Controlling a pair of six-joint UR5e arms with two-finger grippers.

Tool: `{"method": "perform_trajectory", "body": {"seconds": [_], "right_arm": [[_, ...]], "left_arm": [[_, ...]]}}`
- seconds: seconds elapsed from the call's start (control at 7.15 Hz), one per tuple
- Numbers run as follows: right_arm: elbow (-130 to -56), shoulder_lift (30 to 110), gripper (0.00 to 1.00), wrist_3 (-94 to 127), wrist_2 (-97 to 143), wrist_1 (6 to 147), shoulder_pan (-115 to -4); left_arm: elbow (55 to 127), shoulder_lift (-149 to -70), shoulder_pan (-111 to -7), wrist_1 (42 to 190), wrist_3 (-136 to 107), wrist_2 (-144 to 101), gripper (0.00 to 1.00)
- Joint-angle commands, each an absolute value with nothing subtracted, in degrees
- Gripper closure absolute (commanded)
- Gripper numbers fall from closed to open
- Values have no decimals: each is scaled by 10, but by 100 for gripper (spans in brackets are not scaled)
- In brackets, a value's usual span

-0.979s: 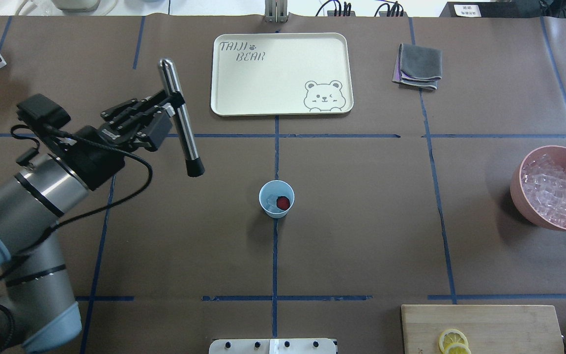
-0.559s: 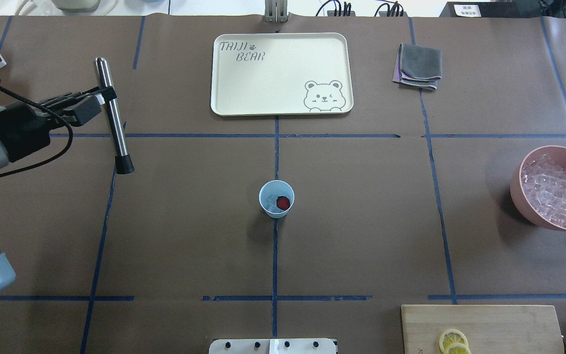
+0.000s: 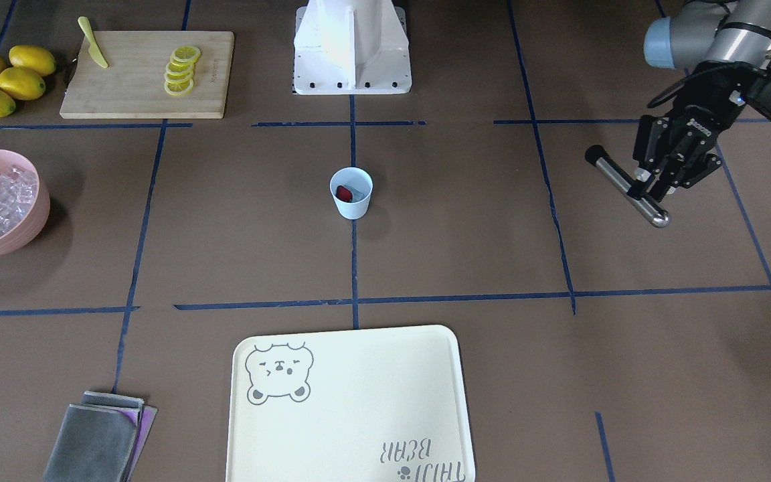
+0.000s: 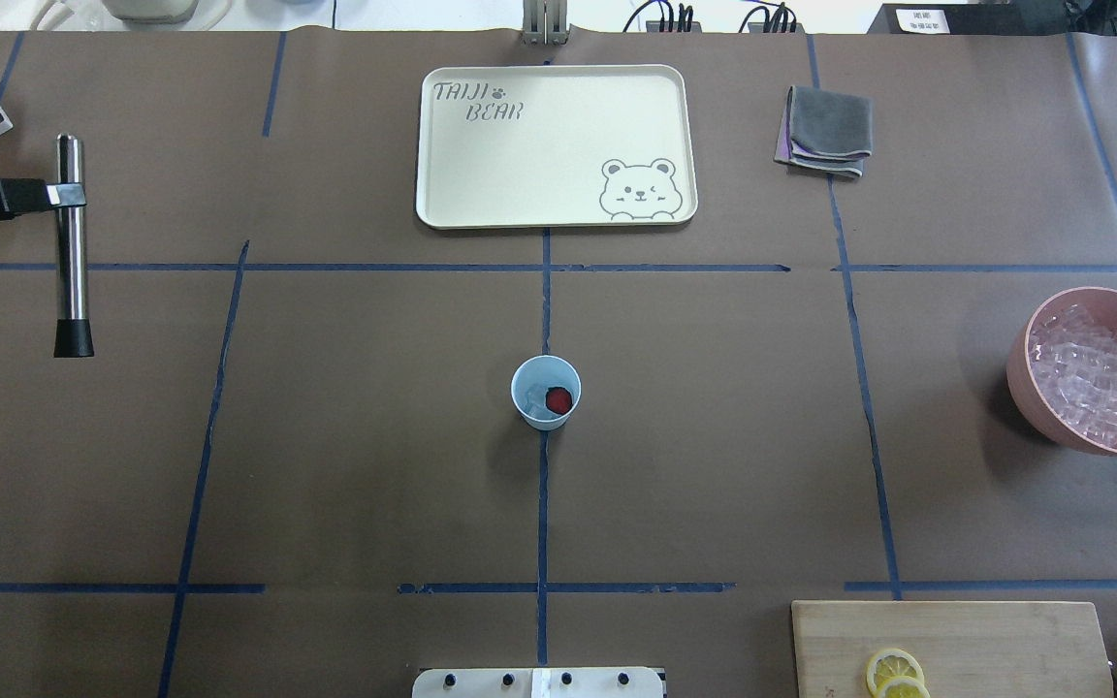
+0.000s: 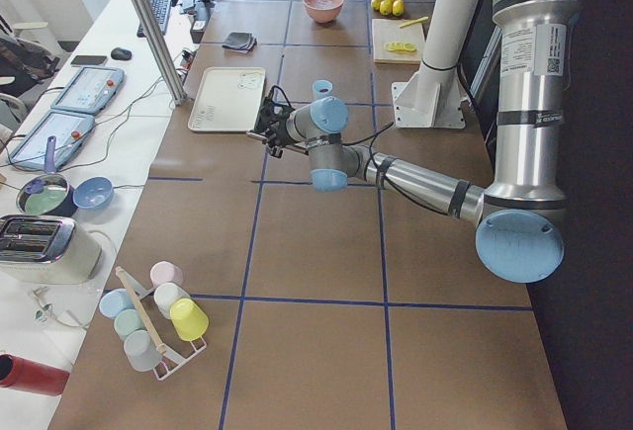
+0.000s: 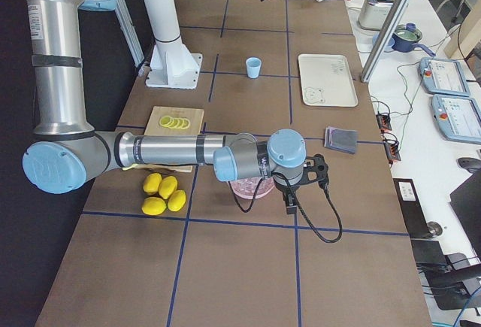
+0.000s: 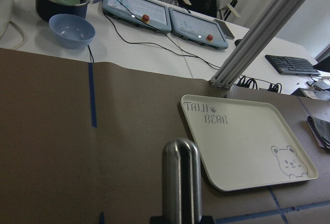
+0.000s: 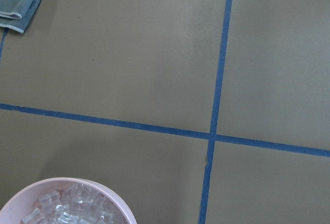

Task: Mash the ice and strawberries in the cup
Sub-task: 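Lift the pestle out of the cup with the left gripper and withdraw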

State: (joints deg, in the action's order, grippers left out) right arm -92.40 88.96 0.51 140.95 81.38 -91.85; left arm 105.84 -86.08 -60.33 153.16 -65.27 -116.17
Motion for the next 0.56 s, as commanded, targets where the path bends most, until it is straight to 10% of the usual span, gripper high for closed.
{"method": "perform_trajectory", "body": {"seconds": [0.0, 0.42], "right_arm": [[-923, 891, 0, 4, 1409, 814, -918], [-921, 892, 0, 3, 1408, 814, -918]], "left_arm": [[1035, -817, -613, 1506, -654, -1221, 100], [1004, -821, -612, 1384, -643, -1263, 100]]}}
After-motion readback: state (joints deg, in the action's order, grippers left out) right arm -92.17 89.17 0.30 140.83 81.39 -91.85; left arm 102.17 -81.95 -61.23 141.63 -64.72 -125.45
